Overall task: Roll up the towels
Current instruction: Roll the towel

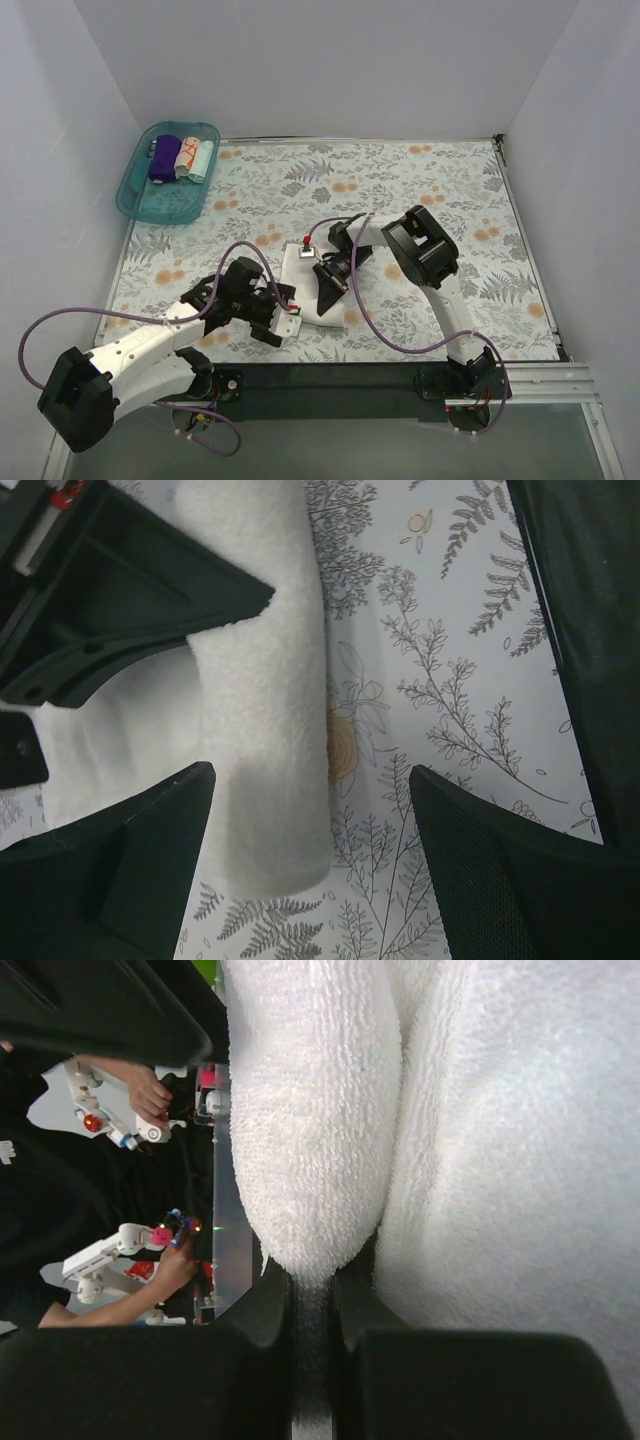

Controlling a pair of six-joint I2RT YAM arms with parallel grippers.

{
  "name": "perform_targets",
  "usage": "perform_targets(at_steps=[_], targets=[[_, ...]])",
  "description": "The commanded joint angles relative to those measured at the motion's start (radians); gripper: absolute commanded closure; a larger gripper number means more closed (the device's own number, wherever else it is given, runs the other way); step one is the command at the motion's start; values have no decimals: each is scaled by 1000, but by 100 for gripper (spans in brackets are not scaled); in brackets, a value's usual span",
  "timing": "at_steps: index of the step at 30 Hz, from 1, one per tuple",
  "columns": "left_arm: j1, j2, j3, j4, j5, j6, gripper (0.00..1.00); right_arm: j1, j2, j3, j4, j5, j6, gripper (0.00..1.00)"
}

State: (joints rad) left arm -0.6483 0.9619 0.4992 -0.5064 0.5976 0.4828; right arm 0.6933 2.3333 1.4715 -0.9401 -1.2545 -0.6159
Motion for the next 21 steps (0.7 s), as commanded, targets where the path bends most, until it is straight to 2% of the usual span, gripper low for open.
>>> perform_targets(at_steps=[1, 4, 5, 9, 12, 13, 16, 17, 20, 21], targets=[[-97, 11, -50, 163, -154, 45, 26, 5, 80, -8, -26, 176, -87, 99], [-168, 75, -71, 245, -209, 48, 29, 3, 84, -14, -32, 179, -110, 99], [-189, 165, -70, 297, -252, 37, 35, 2, 78, -20, -32, 190, -122, 99], [-224, 250, -80, 316, -298, 46, 48, -3, 72, -17, -32, 205, -127, 98], [-229, 284, -82, 316, -314, 39, 66, -2, 61, -11, -32, 225, -125, 97], [-232, 294, -80, 304, -315, 36, 77, -3, 58, -11, -32, 237, -124, 96], [-234, 316, -36, 208, -285, 19, 93, -9, 38, -8, -32, 273, -114, 78], [-234, 328, -18, 171, -269, 8, 100, -21, 15, -10, -32, 279, -113, 60], [-234, 385, 85, 37, -217, -52, 100, -75, -46, -2, -34, 294, -94, 39], [-231, 397, 96, 4, -217, -58, 100, -90, -69, 3, -32, 294, -90, 37]])
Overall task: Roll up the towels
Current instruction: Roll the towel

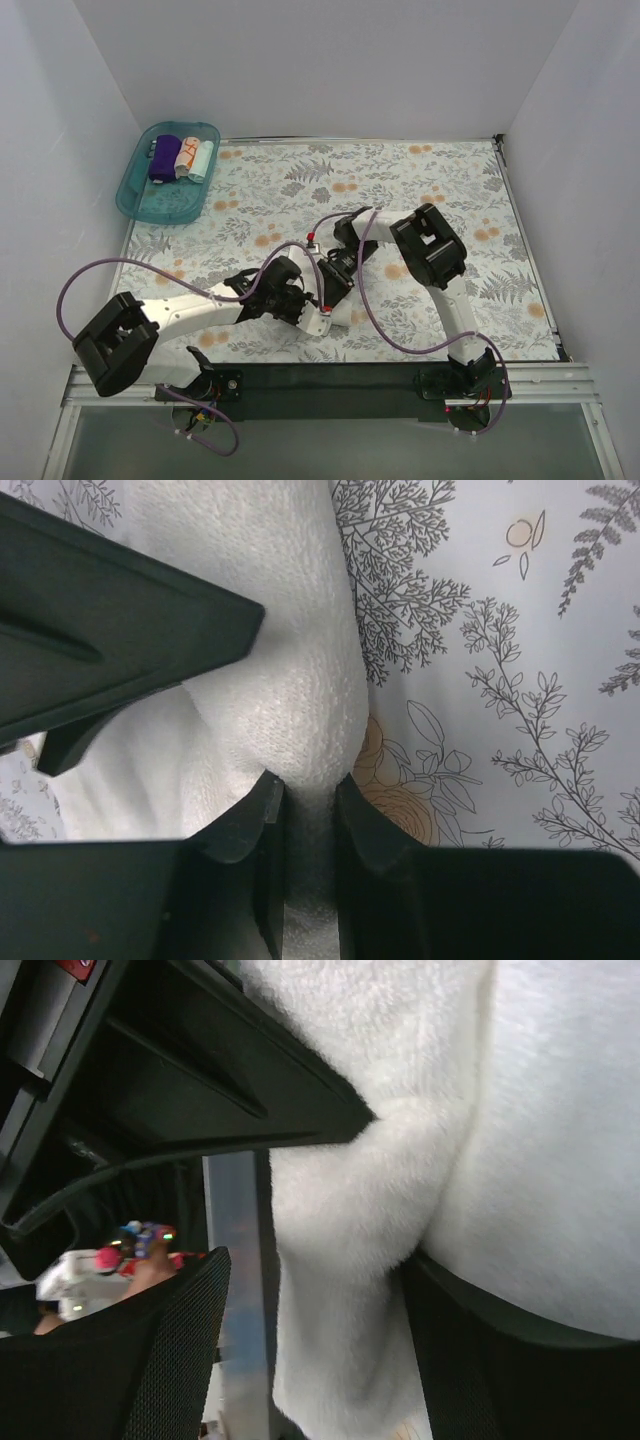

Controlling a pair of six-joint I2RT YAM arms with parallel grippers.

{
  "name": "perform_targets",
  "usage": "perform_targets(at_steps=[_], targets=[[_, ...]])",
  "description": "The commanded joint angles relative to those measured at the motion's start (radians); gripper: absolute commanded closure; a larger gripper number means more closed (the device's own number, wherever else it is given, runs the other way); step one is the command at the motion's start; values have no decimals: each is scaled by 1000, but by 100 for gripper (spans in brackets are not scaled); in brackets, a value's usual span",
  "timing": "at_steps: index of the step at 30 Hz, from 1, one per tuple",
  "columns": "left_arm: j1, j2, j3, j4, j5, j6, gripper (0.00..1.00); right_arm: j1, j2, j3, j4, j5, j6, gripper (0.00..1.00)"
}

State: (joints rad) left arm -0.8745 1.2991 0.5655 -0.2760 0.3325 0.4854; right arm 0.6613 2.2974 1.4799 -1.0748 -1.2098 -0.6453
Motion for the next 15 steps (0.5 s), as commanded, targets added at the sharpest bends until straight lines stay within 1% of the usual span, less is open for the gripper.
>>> perform_targets(at_steps=[1, 2, 3, 4, 6, 8, 10, 11, 12, 13, 14, 15], targets=[[-4, 68, 42, -283, 90, -62, 100, -75, -58, 2, 104, 257, -59, 36], [-4, 86, 53, -308, 109, -65, 100, -106, -109, 6, 104, 265, -56, 33], [-6, 100, 62, -328, 125, -74, 100, -118, -140, 10, 105, 277, -53, 32], [-4, 115, 89, -368, 150, -85, 100, -133, -201, 10, 108, 294, -51, 32], [8, 176, 120, -413, 197, -88, 100, -169, -263, 2, 113, 311, -48, 32], [26, 224, 171, -472, 273, -90, 100, -198, -357, -35, 134, 342, -36, 33], [71, 305, 229, -521, 330, -91, 100, -215, -439, -62, 150, 357, -24, 34], [89, 336, 252, -549, 386, -84, 100, -227, -467, -87, 151, 362, -16, 35], [132, 409, 273, -572, 416, -80, 100, -233, -493, -99, 153, 371, -13, 36], [152, 445, 299, -619, 440, -76, 100, -236, -550, -113, 160, 375, -10, 36], [193, 492, 348, -647, 483, -53, 100, -241, -578, -148, 165, 381, -8, 38], [215, 532, 376, -672, 497, -44, 100, -239, -605, -165, 170, 392, -7, 39]])
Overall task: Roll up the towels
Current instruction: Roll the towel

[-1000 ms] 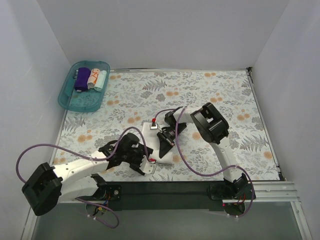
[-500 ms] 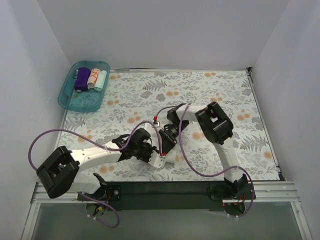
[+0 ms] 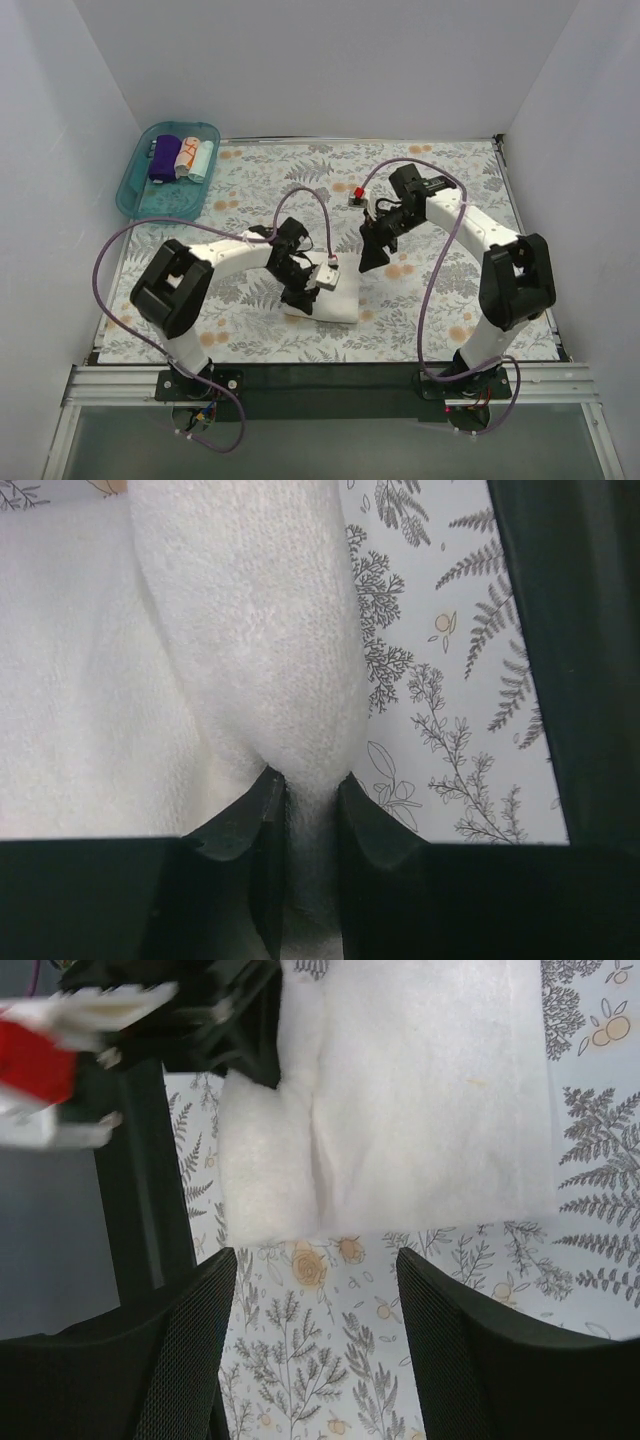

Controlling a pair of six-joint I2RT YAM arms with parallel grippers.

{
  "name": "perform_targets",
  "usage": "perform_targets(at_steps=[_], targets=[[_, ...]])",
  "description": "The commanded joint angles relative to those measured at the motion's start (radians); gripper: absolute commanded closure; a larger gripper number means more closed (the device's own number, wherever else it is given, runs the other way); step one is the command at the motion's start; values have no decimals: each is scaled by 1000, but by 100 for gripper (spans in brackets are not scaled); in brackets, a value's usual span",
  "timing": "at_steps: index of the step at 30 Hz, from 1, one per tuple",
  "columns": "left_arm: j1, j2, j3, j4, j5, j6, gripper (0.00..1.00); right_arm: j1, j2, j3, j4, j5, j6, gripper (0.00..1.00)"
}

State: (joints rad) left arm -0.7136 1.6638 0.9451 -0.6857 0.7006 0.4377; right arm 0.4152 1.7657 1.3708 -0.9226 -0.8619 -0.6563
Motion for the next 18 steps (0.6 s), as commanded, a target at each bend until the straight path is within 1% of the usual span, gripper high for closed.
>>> perform_targets(at_steps=[1, 2, 3, 4, 5, 6, 8, 9, 10, 11, 12, 13, 16, 18], targets=[[72, 253, 21, -303, 138, 12, 100, 7, -122, -79, 31, 47, 7, 41], [107, 289, 70, -317, 145, 12, 100, 8, -146, -97, 40, 52, 10, 41], [121, 324, 93, -327, 145, 18, 100, 14, -166, -142, 60, 69, 12, 42], [134, 403, 119, -366, 148, 28, 100, 31, -202, -166, 74, 86, 15, 42], [149, 436, 176, -383, 148, 29, 100, 45, -221, -189, 94, 107, 20, 42], [155, 474, 201, -393, 139, 24, 100, 60, -235, -243, 140, 151, 35, 42], [167, 563, 279, -423, 135, 12, 100, 131, -267, -285, 194, 204, 55, 42], [170, 586, 303, -431, 126, 0, 100, 161, -278, -314, 250, 265, 76, 42], [172, 632, 326, -437, 122, -5, 100, 225, -293, -328, 280, 297, 90, 42], [174, 651, 345, -448, 122, -7, 100, 259, -298, -337, 310, 335, 104, 42], [175, 665, 378, -456, 111, -13, 100, 293, -302, -345, 365, 407, 121, 42], [175, 681, 391, -460, 105, -17, 100, 354, -304, -352, 390, 440, 126, 42], [177, 725, 426, -474, 83, -17, 100, 443, -281, -354, 456, 555, 127, 41], [178, 744, 434, -482, 79, -14, 100, 473, -264, -358, 496, 634, 119, 41]])
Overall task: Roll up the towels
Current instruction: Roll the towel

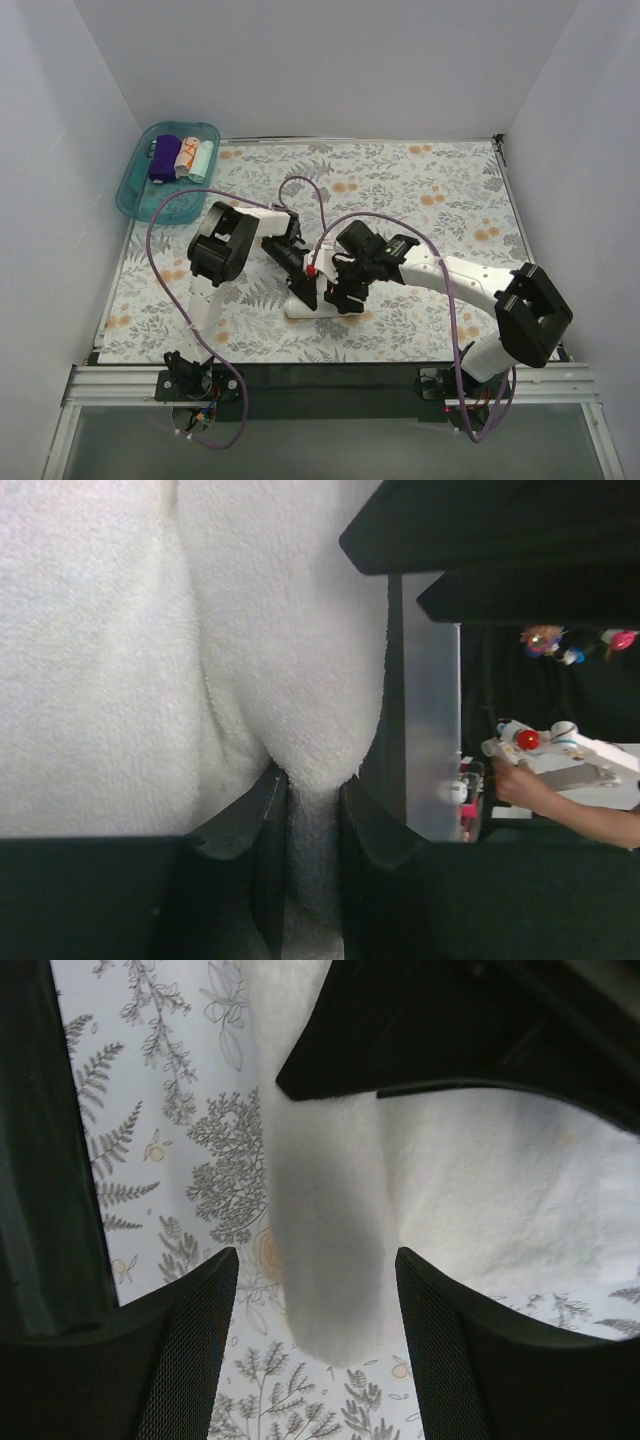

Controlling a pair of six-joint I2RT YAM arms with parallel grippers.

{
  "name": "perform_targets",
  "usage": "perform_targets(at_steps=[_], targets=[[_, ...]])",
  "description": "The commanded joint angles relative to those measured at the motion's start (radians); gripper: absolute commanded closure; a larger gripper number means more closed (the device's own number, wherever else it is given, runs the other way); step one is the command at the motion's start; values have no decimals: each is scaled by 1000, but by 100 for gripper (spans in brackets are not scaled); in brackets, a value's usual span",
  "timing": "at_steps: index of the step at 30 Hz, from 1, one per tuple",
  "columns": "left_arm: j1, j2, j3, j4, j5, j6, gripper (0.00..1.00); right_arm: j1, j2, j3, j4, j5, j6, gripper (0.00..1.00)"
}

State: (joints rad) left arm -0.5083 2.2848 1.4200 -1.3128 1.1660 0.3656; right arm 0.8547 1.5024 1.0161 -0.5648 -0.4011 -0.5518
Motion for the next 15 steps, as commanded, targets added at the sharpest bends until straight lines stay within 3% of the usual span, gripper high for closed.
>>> perform_targets(at_steps=[1, 9, 11, 12, 15], targets=[[-27, 128, -33, 145, -397, 58, 100, 59, -2, -11, 155, 191, -2, 41], [-10, 163, -9, 168, -431, 52, 100, 145, 25, -115, 278, 223, -86, 43], [-6, 162, -1, 173, -434, 52, 100, 149, 42, -126, 284, 211, -89, 50], [-6, 160, 0, 179, -434, 52, 100, 150, 59, -137, 292, 203, -86, 55], [-3, 130, -12, 208, -430, 46, 94, 150, 93, -151, 293, 168, -74, 93]])
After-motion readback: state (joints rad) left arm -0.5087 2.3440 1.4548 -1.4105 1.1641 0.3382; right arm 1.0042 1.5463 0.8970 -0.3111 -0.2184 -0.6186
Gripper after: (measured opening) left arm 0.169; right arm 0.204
